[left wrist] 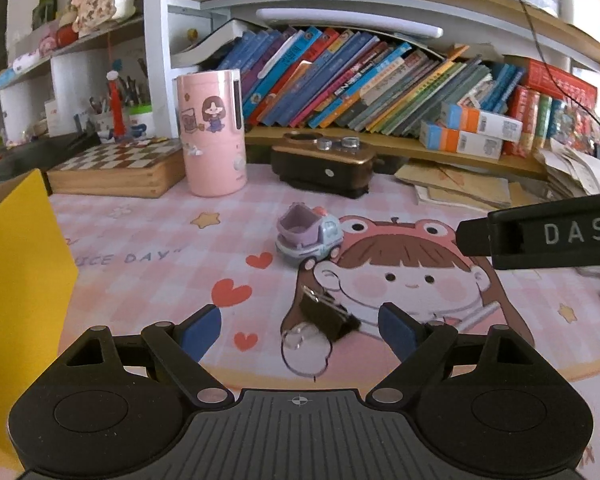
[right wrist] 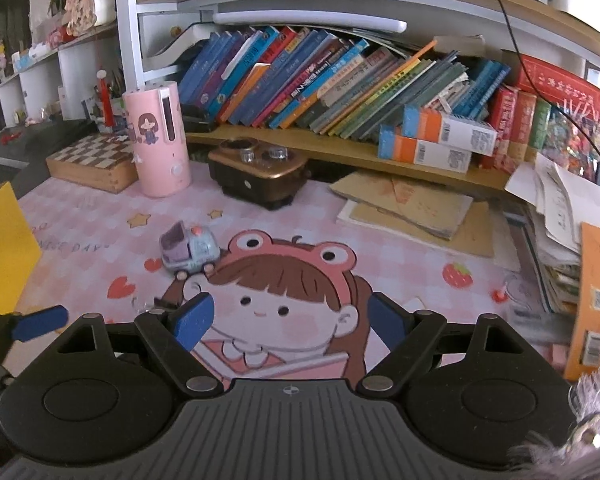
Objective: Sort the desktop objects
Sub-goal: 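Close the left gripper on the black binder clip while the right tool nears the truck, then close the right gripper on the lilac toy truck while the left gripper holds the clip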
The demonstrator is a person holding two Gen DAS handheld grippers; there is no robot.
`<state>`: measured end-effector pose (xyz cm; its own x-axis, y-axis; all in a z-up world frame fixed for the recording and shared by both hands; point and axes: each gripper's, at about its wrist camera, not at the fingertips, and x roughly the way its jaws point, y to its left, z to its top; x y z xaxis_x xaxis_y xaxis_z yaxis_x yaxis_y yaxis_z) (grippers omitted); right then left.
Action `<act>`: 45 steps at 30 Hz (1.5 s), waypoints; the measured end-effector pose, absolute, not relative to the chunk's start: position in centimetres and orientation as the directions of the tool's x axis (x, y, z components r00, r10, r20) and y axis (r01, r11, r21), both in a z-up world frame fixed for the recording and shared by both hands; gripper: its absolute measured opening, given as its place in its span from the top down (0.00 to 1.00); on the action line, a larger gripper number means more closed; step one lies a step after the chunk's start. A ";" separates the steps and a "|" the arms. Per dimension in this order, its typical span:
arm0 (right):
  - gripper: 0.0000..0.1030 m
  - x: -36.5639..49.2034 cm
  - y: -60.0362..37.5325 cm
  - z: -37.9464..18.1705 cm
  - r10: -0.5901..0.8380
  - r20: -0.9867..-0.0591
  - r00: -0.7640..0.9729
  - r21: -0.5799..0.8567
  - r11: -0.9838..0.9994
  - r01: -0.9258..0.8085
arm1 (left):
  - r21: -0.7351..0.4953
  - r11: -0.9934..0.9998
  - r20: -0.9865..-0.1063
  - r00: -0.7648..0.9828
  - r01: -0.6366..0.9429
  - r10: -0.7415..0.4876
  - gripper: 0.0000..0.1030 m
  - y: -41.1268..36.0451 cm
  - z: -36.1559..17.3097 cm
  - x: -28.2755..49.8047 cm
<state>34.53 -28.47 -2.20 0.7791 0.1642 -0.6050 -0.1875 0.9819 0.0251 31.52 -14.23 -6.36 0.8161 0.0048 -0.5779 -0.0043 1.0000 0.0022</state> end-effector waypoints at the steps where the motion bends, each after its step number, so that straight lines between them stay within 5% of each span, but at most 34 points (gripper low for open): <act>1: 0.19 34.8 -28.3 -2.2 0.168 -0.606 0.778 0.027 0.981 -0.191 | -0.008 1.000 -0.577 0.817 -0.009 0.003 0.17 -14.2 -6.5 31.9; 20: 0.19 38.5 -29.1 -2.9 0.160 -0.624 0.765 0.036 0.984 -0.176 | 0.005 0.945 -0.637 0.729 0.327 -0.249 0.38 -13.6 -8.6 36.4; 28: 0.19 39.0 -28.9 -3.1 0.170 -0.630 0.758 0.036 0.981 -0.191 | 0.017 0.921 -0.657 0.699 0.390 -0.284 0.56 -13.6 -9.1 36.5; 45: 0.18 42.4 -22.2 -6.4 0.328 -0.656 0.679 0.048 0.917 -0.396 | -0.062 0.994 -0.638 0.762 0.090 -0.109 0.56 -9.4 -5.6 30.1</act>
